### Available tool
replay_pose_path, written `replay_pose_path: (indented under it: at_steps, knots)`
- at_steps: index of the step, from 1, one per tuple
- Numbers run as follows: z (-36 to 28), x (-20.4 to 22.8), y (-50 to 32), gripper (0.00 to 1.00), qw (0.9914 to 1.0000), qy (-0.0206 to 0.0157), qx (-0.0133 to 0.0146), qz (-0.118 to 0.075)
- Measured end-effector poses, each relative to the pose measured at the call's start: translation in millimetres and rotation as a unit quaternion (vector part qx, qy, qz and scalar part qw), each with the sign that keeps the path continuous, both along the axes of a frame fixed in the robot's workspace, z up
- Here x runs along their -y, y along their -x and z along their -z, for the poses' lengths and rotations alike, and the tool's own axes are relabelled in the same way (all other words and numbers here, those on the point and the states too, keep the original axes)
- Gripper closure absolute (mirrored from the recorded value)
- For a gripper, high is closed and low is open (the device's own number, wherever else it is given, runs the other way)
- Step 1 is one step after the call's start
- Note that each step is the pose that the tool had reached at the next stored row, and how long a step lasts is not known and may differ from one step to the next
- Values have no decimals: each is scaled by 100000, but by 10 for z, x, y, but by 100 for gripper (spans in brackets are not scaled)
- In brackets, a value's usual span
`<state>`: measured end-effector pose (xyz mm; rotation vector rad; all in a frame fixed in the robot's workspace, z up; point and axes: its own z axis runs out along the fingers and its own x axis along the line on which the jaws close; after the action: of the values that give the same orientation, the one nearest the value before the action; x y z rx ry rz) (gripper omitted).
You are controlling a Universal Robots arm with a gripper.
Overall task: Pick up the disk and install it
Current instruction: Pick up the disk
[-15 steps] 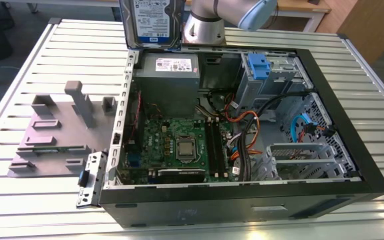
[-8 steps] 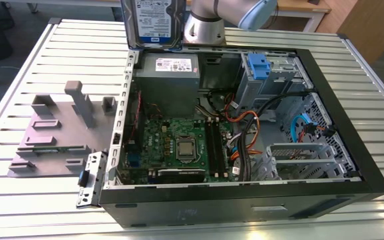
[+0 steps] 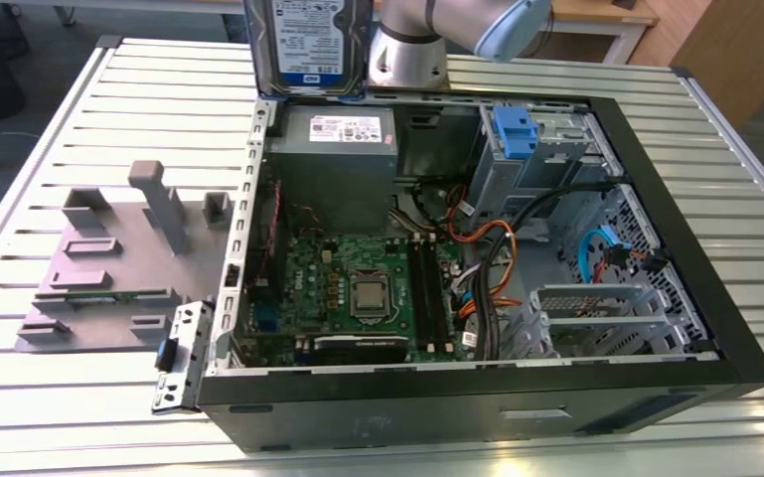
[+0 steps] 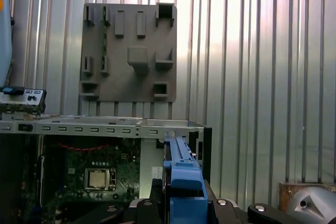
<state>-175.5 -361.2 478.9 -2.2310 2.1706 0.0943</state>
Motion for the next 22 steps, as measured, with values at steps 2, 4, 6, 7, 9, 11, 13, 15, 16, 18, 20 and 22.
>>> replay_pose_path:
  at_steps: [2,4,6,7,9,11,13,15,16,18,20,22]
  knots:
    - [0,0,-7,63,100000,-2,3,1]
    - [0,0,-14,63,100000,-2,3,2]
    - [0,0,-22,63,100000,-2,2,0]
    - [0,0,-25,63,100000,-2,3,-2]
    - [0,0,-32,63,100000,-4,3,1]
    - [0,0,-40,63,100000,-2,2,1]
    - [0,0,-48,63,100000,-1,4,0]
    - [0,0,-56,63,100000,-3,3,0]
    - [0,0,-60,63,100000,0,1,1]
    - [0,0,-68,63,100000,-1,0,1]
    - [0,0,-77,63,100000,-2,1,0]
    - [0,0,-86,63,100000,-3,3,-1]
